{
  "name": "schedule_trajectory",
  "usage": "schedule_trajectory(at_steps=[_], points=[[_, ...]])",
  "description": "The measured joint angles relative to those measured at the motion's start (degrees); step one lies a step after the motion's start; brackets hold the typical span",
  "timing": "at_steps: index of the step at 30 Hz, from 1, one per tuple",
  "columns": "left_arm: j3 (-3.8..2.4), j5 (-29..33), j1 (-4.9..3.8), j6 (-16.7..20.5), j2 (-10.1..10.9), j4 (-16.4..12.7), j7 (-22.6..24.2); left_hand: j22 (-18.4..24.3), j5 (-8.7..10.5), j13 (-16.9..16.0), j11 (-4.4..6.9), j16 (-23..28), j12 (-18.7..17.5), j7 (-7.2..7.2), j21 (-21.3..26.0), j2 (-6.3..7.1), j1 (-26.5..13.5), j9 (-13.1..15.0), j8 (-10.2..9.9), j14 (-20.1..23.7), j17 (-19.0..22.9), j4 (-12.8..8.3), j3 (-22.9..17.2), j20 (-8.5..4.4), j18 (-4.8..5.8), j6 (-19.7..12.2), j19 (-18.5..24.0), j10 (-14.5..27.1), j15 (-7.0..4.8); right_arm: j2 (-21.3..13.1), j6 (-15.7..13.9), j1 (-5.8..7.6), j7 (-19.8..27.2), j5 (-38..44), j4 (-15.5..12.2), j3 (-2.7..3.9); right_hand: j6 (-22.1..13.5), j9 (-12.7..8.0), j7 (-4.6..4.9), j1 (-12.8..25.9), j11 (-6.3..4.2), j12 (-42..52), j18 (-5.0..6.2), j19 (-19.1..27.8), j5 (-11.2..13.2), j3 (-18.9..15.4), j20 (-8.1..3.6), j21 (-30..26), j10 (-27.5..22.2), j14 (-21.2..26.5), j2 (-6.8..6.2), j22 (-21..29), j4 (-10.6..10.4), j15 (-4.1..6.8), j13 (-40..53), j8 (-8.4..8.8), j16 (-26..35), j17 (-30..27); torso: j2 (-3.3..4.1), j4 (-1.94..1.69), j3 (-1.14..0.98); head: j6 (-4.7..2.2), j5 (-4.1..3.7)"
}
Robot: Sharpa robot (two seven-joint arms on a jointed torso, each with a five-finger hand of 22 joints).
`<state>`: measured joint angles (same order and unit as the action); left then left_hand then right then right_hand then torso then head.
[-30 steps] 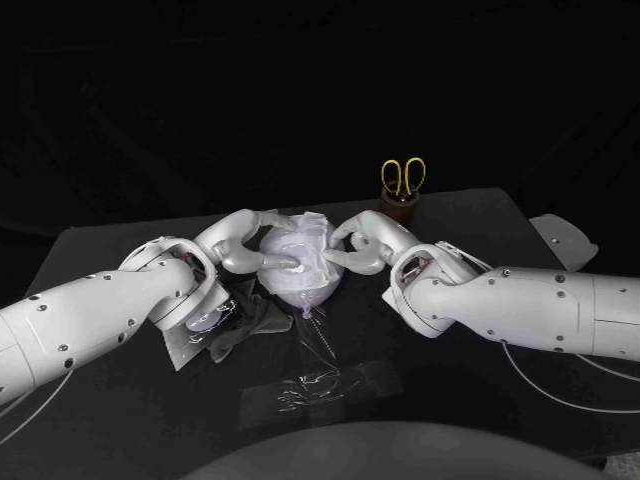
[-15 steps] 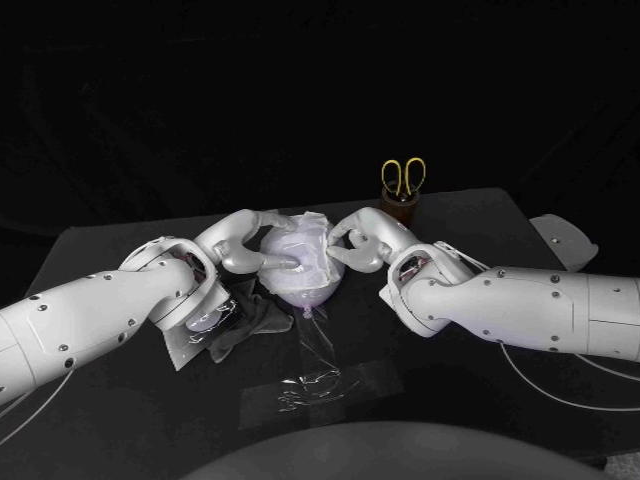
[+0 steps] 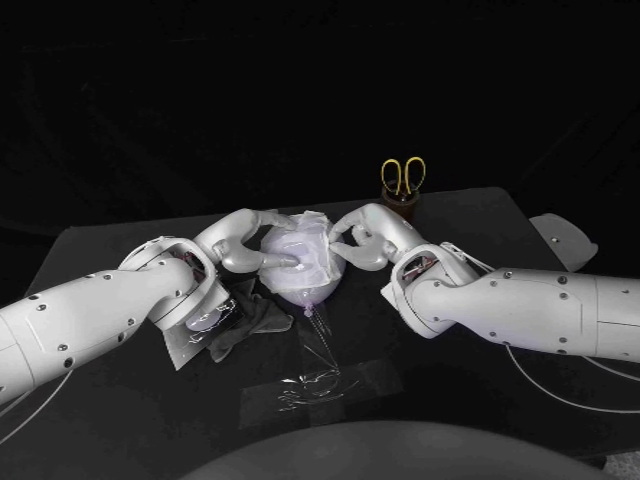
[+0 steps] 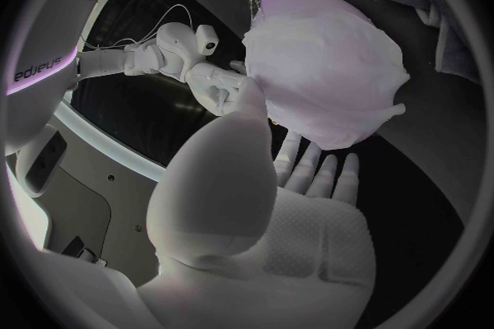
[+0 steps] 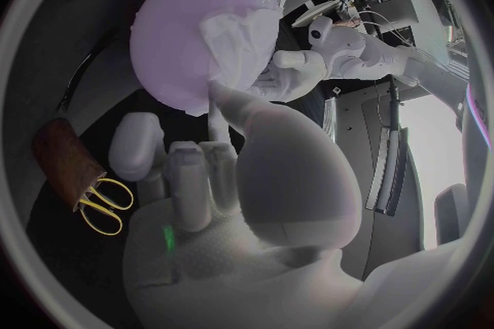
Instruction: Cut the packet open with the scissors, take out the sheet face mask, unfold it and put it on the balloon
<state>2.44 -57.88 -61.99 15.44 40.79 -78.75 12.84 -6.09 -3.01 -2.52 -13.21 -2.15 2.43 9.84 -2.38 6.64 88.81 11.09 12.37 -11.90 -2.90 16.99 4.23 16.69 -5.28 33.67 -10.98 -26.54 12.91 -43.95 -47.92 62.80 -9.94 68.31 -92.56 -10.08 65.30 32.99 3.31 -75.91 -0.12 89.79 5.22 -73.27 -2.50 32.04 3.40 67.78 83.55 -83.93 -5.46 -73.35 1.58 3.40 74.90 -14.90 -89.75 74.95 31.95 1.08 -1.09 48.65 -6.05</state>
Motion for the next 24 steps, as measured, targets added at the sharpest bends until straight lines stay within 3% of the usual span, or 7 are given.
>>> schedule_trajectory(at_steps=[1, 5, 12, 24], points=[[0.00, 0.00, 0.00, -0.01, 0.00, -0.02, 0.00, 0.00, 0.00, 0.00, 0.00, 0.00, 0.00, -0.01, 0.00, 0.00, 0.00, 0.00, 0.00, 0.00, 0.00, 0.00, 0.00, 0.00, 0.00, 0.00, 0.00, 0.00, 0.00, -0.29, -0.12, 0.00, 0.15, -0.09, -0.32, 0.00, 0.49, 0.38, -0.49, -0.06, -0.31, 0.00, 0.00, 0.00, 0.00, 0.19, 0.00, 0.00, 0.29, -0.02, -0.06, 0.02, 0.15, 0.01, 0.00, -0.30, 0.00, 0.00, 0.00, 0.01, 0.00, 0.02, 0.01], [0.00, 0.00, 0.00, -0.05, 0.00, -0.07, 0.06, 0.00, 0.00, 0.00, 0.00, 0.00, 0.00, -0.01, 0.00, 0.00, 0.00, 0.00, 0.00, 0.00, 0.00, 0.00, 0.00, 0.00, 0.01, -0.01, 0.00, 0.00, 0.00, -1.52, -0.48, -0.03, 0.52, -0.30, -1.43, 0.00, 0.75, 1.64, -0.75, 0.01, -0.41, -0.01, 0.00, 0.00, 0.00, 1.13, 0.00, 0.00, 0.39, -0.03, 0.01, 0.03, 0.43, 0.03, 0.00, -0.66, 0.11, -0.01, -0.02, 0.04, 0.00, 0.08, 0.04], [-0.01, 0.02, 0.00, -0.06, 0.00, -0.07, 0.08, 0.00, 0.00, 0.00, 0.00, 0.00, 0.00, -0.02, 0.00, 0.00, 0.00, 0.00, 0.00, 0.00, -0.04, 0.00, 0.00, 0.00, 0.01, -0.02, 0.00, 0.00, 0.00, -3.49, -0.87, -0.04, 0.49, -0.34, -1.75, -0.02, 0.51, 3.03, -0.51, 0.77, -0.42, -0.10, -0.01, 0.01, 0.00, 2.21, 0.00, -0.26, 0.38, -0.03, 0.72, 0.00, 0.96, 0.03, 0.03, -1.31, -0.05, -0.05, -0.04, 0.05, -0.05, 0.09, 0.00], [0.00, 0.03, 0.00, -0.07, 0.05, -0.06, 0.08, 0.00, 0.00, 0.00, 0.00, 0.00, 0.00, -0.03, 0.00, 0.00, 0.00, -0.02, 0.00, 0.00, -0.04, 0.00, 0.00, 0.00, 0.03, -0.03, 0.00, 0.00, 0.00, -5.06, -1.09, -0.01, -0.04, -0.24, -1.00, -0.02, 0.05, 4.12, -0.16, 2.12, -0.51, 0.01, -0.01, 0.03, -0.01, 3.31, -0.02, -0.48, 0.30, -0.20, 0.28, -0.25, 1.34, 0.20, 0.05, -1.88, -0.04, -0.03, -0.04, 0.05, -0.04, 0.05, -0.20]])
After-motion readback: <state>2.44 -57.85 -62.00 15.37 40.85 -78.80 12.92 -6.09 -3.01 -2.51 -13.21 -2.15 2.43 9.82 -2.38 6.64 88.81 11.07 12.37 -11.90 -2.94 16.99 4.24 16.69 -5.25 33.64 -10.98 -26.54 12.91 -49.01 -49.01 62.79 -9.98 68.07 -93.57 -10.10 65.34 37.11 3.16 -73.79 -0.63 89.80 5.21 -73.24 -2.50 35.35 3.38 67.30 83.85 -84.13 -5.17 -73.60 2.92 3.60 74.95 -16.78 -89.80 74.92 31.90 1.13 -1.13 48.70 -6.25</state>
